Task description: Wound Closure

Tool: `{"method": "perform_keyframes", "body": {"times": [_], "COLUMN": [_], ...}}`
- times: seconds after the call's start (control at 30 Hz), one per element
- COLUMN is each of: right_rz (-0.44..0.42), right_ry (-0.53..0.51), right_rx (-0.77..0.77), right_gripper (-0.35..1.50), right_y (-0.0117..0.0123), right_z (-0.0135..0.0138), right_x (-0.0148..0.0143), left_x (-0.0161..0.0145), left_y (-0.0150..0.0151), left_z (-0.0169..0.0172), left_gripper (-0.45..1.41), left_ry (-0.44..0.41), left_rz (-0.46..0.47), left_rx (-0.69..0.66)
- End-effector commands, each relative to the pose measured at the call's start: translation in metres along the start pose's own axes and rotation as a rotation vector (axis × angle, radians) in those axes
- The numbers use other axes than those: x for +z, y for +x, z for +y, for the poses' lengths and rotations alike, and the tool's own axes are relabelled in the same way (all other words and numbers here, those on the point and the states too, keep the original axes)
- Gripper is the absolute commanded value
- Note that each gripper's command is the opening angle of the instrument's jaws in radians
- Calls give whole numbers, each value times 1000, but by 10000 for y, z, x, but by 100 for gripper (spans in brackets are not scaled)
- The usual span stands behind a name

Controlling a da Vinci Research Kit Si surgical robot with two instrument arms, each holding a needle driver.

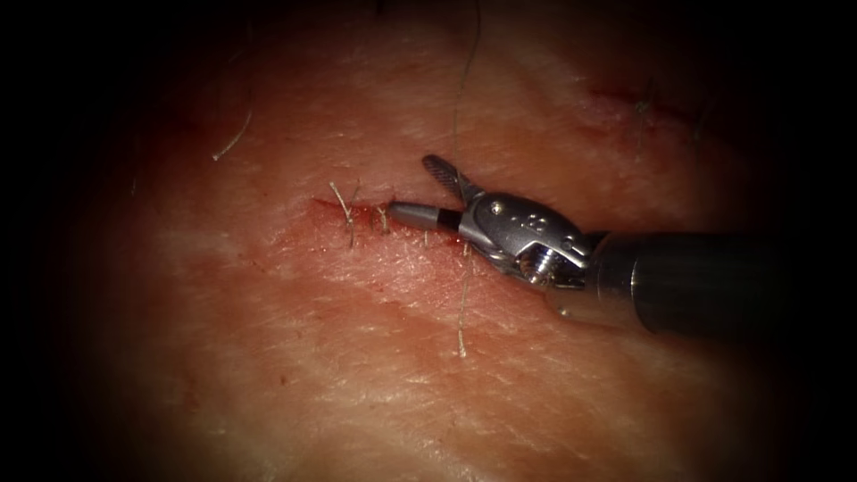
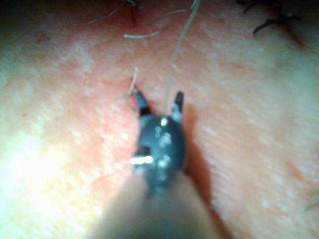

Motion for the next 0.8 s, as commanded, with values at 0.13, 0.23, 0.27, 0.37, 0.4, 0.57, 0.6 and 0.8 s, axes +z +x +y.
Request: {"method": "perform_keyframes", "body": {"times": [0.13, 0.23, 0.27, 0.37, 0.4, 0.57, 0.6, 0.8], "right_rz": [15, 37, 38, 59, 58, 71, 68, 52], "right_ry": [4, -21, -25, -47, -46, -93, -96, -120], "right_rx": [-39, -70, -81, -86, -85, -82, -80, -81], "right_gripper": [-35, -35, -35, -35, -21, 138, 138, 138], "right_y": [-5, -2, -1, 3, 4, 9, 9, 2], "right_z": [2, 6, 8, 15, 16, 15, 14, 14], "right_x": [2, -5, -8, -26, -30, -79, -92, -148], "left_x": [5, 3, 3, -2, -2, 11, 17, 57], "left_y": [3, 1, 0, -6, -6, -4, -3, -7], "left_z": [-2, -2, -2, -6, -8, -14, -15, -17], "left_gripper": [-45, -45, -45, -45, -45, -45, -45, -45], "left_ry": [2, 3, 4, 15, 16, 28, 32, 20], "left_rz": [1, 1, -1, -1, 1, 4, 6, 39], "left_rx": [2, 4, 5, 4, 3, -2, -4, 3]}}
